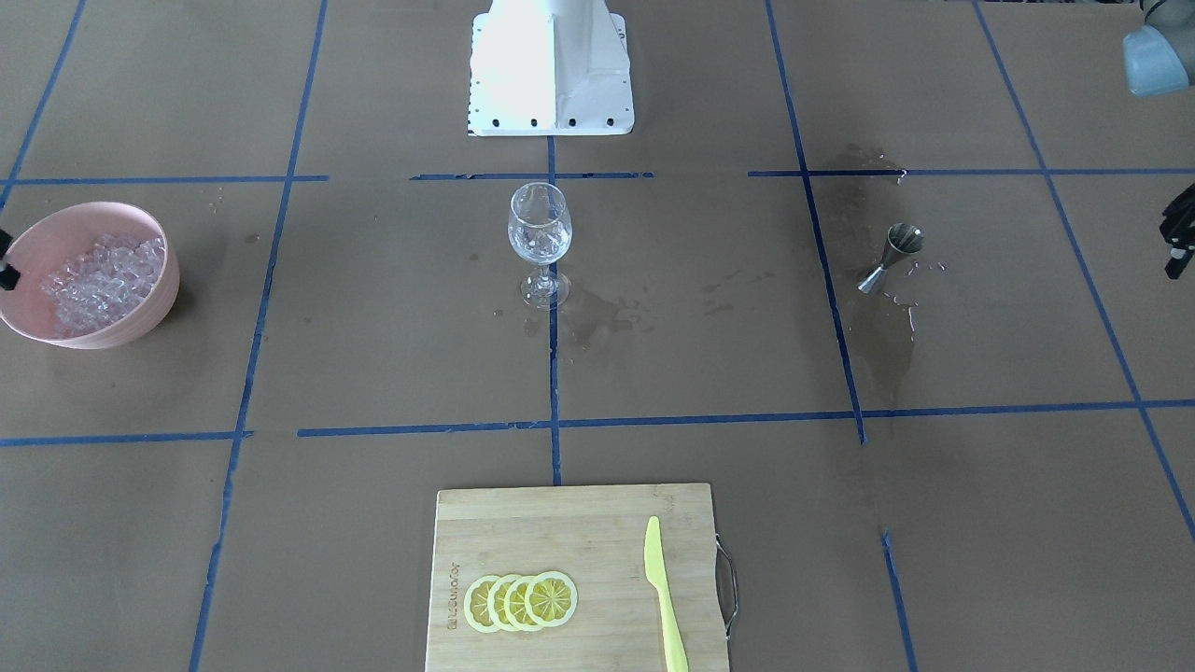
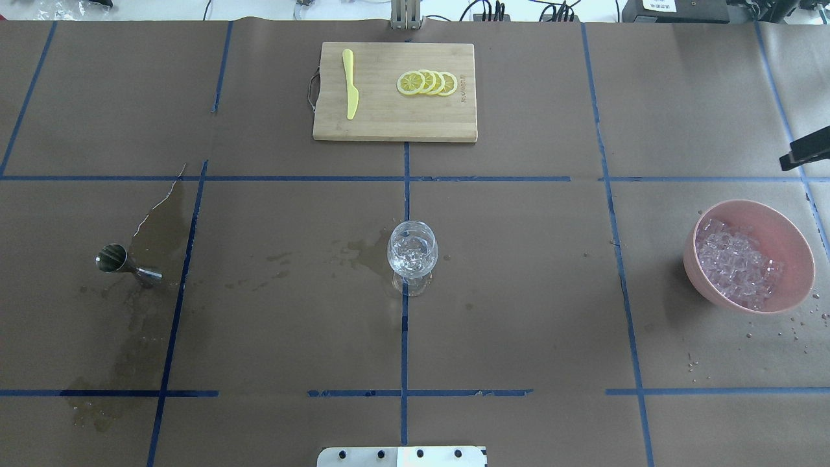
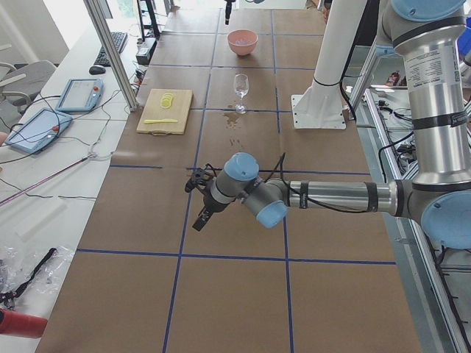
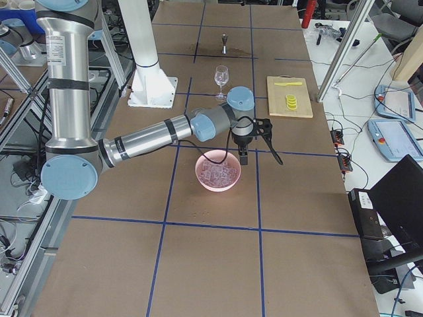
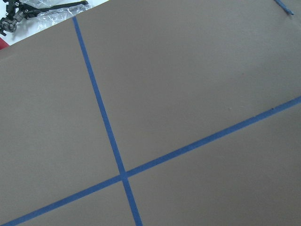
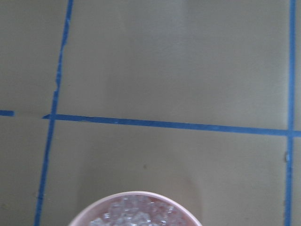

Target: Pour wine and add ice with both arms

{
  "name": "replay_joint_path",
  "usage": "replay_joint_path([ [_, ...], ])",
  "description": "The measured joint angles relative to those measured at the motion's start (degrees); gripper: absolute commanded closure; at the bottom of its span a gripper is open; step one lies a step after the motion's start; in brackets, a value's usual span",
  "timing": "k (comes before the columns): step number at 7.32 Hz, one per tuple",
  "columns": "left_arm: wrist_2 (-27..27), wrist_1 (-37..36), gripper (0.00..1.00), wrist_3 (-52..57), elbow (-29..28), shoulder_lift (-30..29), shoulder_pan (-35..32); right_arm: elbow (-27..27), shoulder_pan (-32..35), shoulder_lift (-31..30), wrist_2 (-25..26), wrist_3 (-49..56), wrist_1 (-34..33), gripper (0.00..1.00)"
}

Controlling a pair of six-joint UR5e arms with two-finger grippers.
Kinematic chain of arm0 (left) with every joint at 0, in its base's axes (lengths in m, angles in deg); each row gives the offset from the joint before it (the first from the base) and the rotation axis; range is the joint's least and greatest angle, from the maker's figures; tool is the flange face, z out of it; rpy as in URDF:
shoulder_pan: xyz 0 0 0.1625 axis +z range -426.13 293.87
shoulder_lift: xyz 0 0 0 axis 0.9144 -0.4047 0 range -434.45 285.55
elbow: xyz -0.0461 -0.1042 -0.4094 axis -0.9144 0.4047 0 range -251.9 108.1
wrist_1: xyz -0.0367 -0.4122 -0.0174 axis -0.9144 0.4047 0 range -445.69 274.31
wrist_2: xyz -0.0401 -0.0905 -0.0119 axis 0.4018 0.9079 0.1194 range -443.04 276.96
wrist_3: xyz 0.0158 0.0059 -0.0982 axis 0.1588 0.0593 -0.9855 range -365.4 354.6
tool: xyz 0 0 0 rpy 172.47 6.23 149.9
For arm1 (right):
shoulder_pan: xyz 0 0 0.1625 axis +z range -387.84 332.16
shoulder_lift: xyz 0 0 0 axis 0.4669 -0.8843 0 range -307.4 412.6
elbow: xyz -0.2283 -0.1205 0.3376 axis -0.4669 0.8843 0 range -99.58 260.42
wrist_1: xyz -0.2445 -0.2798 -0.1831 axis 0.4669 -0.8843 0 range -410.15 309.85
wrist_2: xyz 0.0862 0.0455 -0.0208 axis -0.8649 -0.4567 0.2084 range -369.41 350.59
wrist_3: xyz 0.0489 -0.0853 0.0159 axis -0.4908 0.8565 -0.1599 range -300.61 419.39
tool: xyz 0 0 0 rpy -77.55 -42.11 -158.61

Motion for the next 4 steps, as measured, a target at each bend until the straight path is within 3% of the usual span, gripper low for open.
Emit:
replay_joint_path([
  [2, 9.4, -15.3, 0.00, 5.5, 1.1, -2.7, -5.3, 4.4, 6.1, -0.7, -2.0, 9.5, -1.9, 0.00],
  [4, 15.6, -19.5, 0.00, 7.0, 2.8, 2.4, -6.2, 5.0, 8.7, -0.4, -2.7, 19.5, -9.5, 0.00],
])
